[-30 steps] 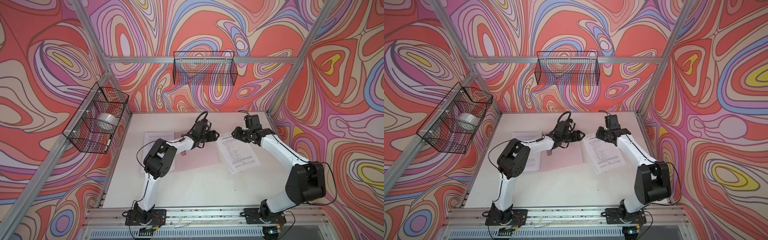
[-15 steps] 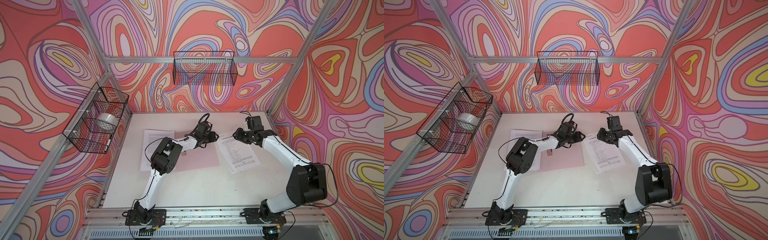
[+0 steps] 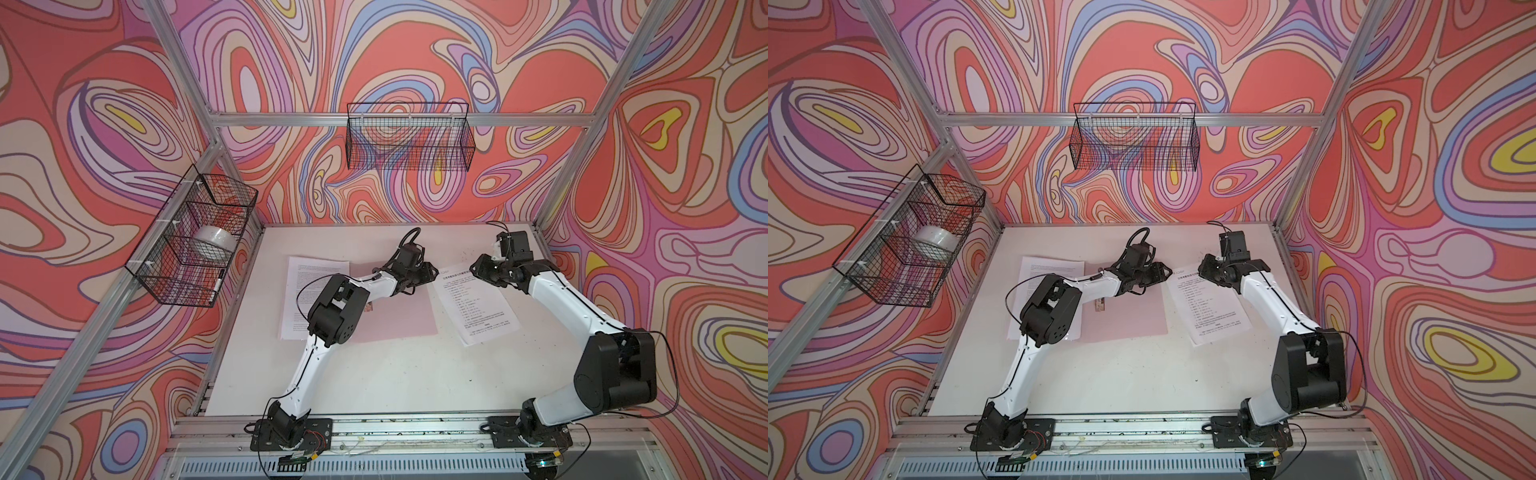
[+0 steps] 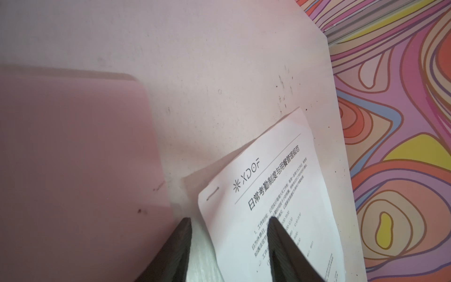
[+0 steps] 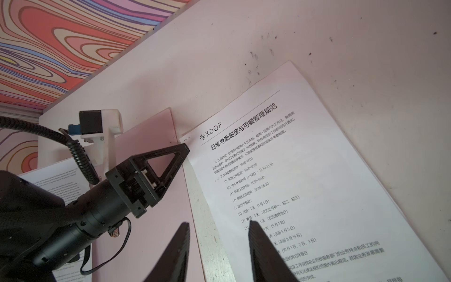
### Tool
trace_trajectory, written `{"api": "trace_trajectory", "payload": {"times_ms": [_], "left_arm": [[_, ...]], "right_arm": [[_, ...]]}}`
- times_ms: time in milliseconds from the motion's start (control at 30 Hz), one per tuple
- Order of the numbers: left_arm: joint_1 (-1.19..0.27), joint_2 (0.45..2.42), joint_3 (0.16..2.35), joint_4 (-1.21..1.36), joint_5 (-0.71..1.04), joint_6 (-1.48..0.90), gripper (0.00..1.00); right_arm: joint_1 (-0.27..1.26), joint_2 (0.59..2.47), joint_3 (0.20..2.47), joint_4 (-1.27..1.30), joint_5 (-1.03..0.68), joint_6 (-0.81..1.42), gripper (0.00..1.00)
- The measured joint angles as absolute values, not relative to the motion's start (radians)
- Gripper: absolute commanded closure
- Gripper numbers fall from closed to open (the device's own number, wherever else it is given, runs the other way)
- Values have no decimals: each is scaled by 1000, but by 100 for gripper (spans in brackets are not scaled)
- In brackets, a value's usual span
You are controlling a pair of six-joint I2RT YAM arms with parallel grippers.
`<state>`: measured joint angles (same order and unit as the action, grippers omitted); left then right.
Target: Put the files into the folder
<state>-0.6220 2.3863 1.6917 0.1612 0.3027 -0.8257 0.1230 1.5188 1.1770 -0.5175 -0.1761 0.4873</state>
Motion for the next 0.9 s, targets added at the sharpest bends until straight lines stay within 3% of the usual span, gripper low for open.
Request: {"api": "trace_trajectory", "payload": {"times_ms": [233,467,533,633,667,900], "left_arm": [[-620,2418,1704,230,317,-865,52],[-615,2435,1706,258,339,-873,65],[-614,2436,1706,257,341,-872,71],[-614,2437,1703,251,344,-876,97],[-614,2437,1702,247,345,-876,100],[-614,2434,1686,258,393,-875,100]], "right_arm": [[123,1507,1159,-505,-203,488,59],[119,1506,1148,-486,-225,492,59],[119,1506,1143,-480,-228,492,59],[119,1506,1140,-472,-232,493,59],[119,1506,1138,-467,-234,495,60],[119,1506,1123,-448,-256,506,60]]}}
